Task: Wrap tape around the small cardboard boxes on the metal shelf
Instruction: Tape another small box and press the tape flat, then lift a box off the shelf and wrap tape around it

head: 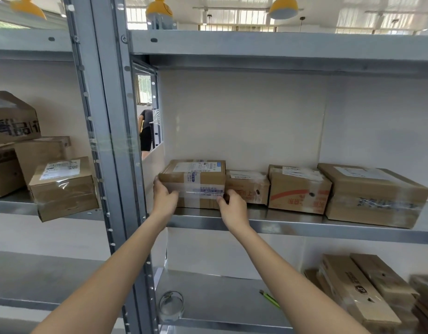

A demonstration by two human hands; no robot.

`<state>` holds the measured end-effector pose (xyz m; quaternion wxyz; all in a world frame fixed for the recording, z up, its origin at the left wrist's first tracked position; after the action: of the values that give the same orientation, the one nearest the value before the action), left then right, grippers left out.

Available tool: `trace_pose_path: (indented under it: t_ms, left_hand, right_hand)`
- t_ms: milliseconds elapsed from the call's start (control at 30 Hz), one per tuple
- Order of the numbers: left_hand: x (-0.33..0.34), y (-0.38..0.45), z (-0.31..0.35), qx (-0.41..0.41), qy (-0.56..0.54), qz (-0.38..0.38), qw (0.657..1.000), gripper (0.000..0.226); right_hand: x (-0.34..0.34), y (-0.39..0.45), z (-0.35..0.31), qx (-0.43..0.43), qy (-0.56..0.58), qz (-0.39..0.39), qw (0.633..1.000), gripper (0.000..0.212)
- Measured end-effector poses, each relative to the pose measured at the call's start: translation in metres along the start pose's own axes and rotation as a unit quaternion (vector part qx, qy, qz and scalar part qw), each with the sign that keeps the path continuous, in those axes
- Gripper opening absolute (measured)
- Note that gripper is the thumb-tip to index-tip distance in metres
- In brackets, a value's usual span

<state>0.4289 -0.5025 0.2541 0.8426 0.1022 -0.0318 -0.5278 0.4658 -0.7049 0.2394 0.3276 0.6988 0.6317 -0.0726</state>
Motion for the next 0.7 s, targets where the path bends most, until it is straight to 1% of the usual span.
trace_pose_path:
  t_ms: [100, 133, 200, 233, 267, 300, 333, 367, 400, 433, 467, 567, 633, 700]
  left_hand:
    - [0.001, 0.005, -0.006, -0.008, -0.007, -0.018, 1.0, 0.078]
    - [0.0, 0.004, -0.008, -0.006, -0.005, -0.012, 1.0, 0.08]
    - [-0.001, -0.007, -0.008, 0.023, -0.001, 0.031, 0.999, 0.08]
    - [-0.001, -0.019, -0.006, 0.062, 0.0, 0.064, 0.996, 0.076]
    - [-0.001, -0.037, -0.003, 0.122, 0.001, 0.101, 0.987, 0.071]
    - [0.003, -0.06, 0.0, 0.203, 0.007, 0.13, 0.97, 0.065]
    - [0.013, -0.084, 0.001, 0.285, 0.021, 0.142, 0.948, 0.057]
    - [0.029, -0.108, -0.004, 0.353, 0.032, 0.127, 0.927, 0.049]
    - [0.051, -0.13, -0.012, 0.397, 0.037, 0.092, 0.912, 0.042]
    - [0.075, -0.147, -0.023, 0.412, 0.035, 0.048, 0.909, 0.037]
    - [0.099, -0.162, -0.035, 0.406, 0.032, 0.004, 0.913, 0.034]
    - [0.169, -0.193, -0.068, 0.346, 0.033, -0.109, 0.931, 0.031]
    - [0.211, -0.202, -0.086, 0.288, 0.028, -0.164, 0.943, 0.032]
    - [0.25, -0.204, -0.103, 0.214, 0.022, -0.197, 0.957, 0.034]
  right_hand:
    - [-0.002, 0.001, -0.001, 0.005, -0.005, 0.009, 1.0, 0.023]
    - [-0.003, -0.001, -0.003, 0.009, -0.001, 0.014, 1.0, 0.026]
    - [-0.009, -0.014, -0.003, 0.015, 0.034, 0.043, 0.998, 0.03]
    - [-0.013, -0.025, -0.001, 0.008, 0.065, 0.065, 0.996, 0.03]
    - [-0.018, -0.039, 0.002, -0.01, 0.09, 0.094, 0.991, 0.029]
    - [-0.024, -0.055, 0.007, -0.034, 0.102, 0.124, 0.986, 0.028]
    - [-0.029, -0.071, 0.014, -0.059, 0.101, 0.154, 0.981, 0.027]
    - [-0.036, -0.086, 0.025, -0.077, 0.093, 0.181, 0.976, 0.026]
    - [-0.043, -0.098, 0.038, -0.085, 0.081, 0.204, 0.972, 0.026]
    - [-0.053, -0.109, 0.054, -0.081, 0.068, 0.223, 0.969, 0.026]
    - [-0.064, -0.118, 0.074, -0.066, 0.058, 0.241, 0.966, 0.028]
    - [-0.11, -0.142, 0.142, 0.015, 0.032, 0.291, 0.956, 0.029]
    - [-0.146, -0.16, 0.189, 0.074, 0.019, 0.326, 0.942, 0.022]
    - [-0.182, -0.183, 0.236, 0.142, 0.012, 0.372, 0.917, 0.023]
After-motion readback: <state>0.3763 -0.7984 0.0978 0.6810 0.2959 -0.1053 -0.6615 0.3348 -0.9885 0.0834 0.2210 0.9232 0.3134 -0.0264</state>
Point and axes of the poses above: each hand's wrist, its own y-axis towards the middle knuckle, its own x-axis out of the palm, z = x × y, the point moved 8 cm from there along y, towards the middle knuckle, and after that the axes turned 3 degrees about -y, right-handed, at the moved point
